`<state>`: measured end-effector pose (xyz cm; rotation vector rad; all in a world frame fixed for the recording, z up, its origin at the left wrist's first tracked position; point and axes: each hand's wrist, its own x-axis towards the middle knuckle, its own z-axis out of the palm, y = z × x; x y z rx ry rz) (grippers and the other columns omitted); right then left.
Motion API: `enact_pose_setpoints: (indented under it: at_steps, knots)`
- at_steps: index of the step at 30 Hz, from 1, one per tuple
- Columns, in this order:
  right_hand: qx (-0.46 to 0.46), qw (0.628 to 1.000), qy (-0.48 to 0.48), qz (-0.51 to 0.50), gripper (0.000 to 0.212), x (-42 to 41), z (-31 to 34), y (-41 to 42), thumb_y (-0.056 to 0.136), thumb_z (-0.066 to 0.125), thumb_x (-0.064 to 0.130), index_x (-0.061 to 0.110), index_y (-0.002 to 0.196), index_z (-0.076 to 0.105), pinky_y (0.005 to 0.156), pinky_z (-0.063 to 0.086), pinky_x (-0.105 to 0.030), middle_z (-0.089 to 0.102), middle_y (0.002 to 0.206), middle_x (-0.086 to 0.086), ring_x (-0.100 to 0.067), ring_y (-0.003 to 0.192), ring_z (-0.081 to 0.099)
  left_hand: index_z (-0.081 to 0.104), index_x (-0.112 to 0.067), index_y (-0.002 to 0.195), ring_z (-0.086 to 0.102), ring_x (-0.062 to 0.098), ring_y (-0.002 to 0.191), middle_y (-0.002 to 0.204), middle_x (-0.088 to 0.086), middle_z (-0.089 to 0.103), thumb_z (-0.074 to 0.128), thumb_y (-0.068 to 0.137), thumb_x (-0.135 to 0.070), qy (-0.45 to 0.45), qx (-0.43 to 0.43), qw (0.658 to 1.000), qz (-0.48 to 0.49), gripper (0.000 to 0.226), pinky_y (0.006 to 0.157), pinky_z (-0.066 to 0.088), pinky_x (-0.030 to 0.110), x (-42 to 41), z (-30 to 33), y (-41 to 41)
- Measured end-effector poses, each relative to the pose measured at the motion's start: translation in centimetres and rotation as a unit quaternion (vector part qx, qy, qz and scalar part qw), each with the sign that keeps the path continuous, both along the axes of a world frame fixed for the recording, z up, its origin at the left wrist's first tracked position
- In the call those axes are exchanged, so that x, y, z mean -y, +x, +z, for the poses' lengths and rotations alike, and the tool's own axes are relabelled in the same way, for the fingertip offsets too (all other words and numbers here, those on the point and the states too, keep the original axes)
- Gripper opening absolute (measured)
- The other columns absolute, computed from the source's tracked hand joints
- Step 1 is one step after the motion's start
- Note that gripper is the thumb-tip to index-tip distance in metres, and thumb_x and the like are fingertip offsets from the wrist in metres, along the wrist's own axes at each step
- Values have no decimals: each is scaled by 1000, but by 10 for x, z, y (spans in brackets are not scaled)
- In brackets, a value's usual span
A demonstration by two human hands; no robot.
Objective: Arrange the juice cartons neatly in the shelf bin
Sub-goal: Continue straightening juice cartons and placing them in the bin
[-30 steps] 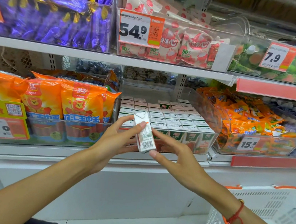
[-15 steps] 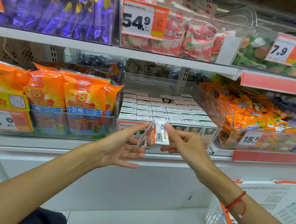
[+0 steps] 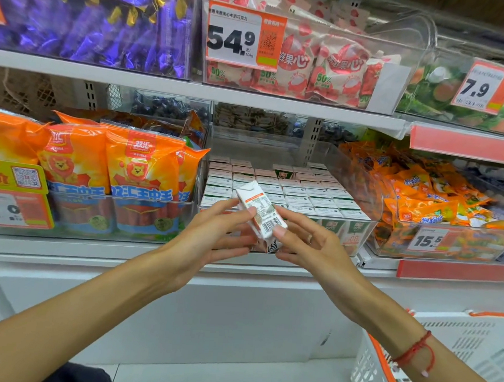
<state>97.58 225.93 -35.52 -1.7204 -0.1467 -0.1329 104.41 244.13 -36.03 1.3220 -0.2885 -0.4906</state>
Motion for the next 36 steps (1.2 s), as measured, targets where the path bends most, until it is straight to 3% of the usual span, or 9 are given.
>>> enact_pose_setpoints:
  at_steps: [6, 10, 14, 18, 20, 23, 26, 30, 36]
  knots:
    - [26, 998, -43, -42, 48, -1, -2, -1, 74, 82, 21, 45, 111, 63, 67, 50, -11, 69, 108, 14, -4, 88, 69, 58, -42, 118, 72, 15, 98, 106, -3, 75, 65, 91, -19, -2, 42, 998, -44, 36, 72, 59, 25, 4, 2, 0]
    - [86, 983, -145, -77, 59, 0, -4, -2, 69, 85, 24, 45, 117, 58, 68, 51, -13, 65, 108, 19, -1, 90, 65, 61, -45, 116, 69, 5, 101, 108, -13, 73, 67, 85, -45, 50, 121, 991, -26, 32, 81, 57, 26, 6, 4, -4]
    - [202, 919, -314, -128, 59, 1, -5, -4, 67, 73, 24, 35, 124, 59, 79, 54, -34, 60, 114, 19, -11, 102, 54, 64, -40, 109, 71, 5, 93, 97, -10, 75, 73, 75, -42, 37, 128, 991, 19, 35, 71, 58, 21, 2, 7, -3]
    - [271, 863, -400, -145, 74, 3, -6, -3, 71, 75, 12, 32, 137, 47, 78, 46, -18, 57, 123, 11, -9, 105, 43, 60, -25, 121, 72, 14, 95, 100, -1, 76, 75, 78, -28, 23, 89, 995, 33, 46, 86, 57, 30, 3, 6, -5]
    - [289, 844, -428, -147, 77, 4, -5, -1, 72, 77, 9, 26, 141, 45, 84, 41, -14, 55, 128, 7, -9, 110, 42, 64, -29, 118, 70, 6, 97, 101, -10, 75, 75, 73, -35, 29, 122, 991, 46, 47, 82, 56, 23, 3, 9, -8]
    - [269, 865, -400, -137, 72, 6, -3, 3, 77, 79, 22, 26, 141, 45, 95, 40, -19, 51, 132, 8, -8, 119, 43, 65, -39, 106, 66, -6, 95, 98, -24, 72, 80, 72, -27, 63, 269, 956, 99, 39, 67, 52, 9, 4, 15, -15]
    - [228, 910, -319, -135, 54, 11, -2, 6, 82, 76, 28, 29, 131, 54, 93, 46, -20, 58, 125, 13, -5, 119, 49, 64, -42, 106, 60, -7, 104, 105, -20, 69, 84, 70, -13, 98, 382, 912, 112, 51, 77, 48, 6, 6, 15, -20]
    - [233, 921, -288, -121, 42, 18, -4, 9, 79, 80, 22, 29, 117, 64, 75, 47, -6, 65, 113, 14, -5, 105, 59, 62, -45, 107, 55, -11, 105, 105, -20, 64, 83, 71, -7, 125, 419, 894, 97, 56, 79, 43, 2, 7, 11, -20]
    - [287, 882, -348, -136, 47, 29, -4, 18, 82, 77, 20, 27, 126, 63, 89, 43, -11, 61, 115, 13, -4, 110, 54, 51, -40, 111, 46, -11, 113, 117, -26, 51, 75, 83, -16, 188, 458, 864, 95, 44, 85, 39, 2, 12, 7, -8]
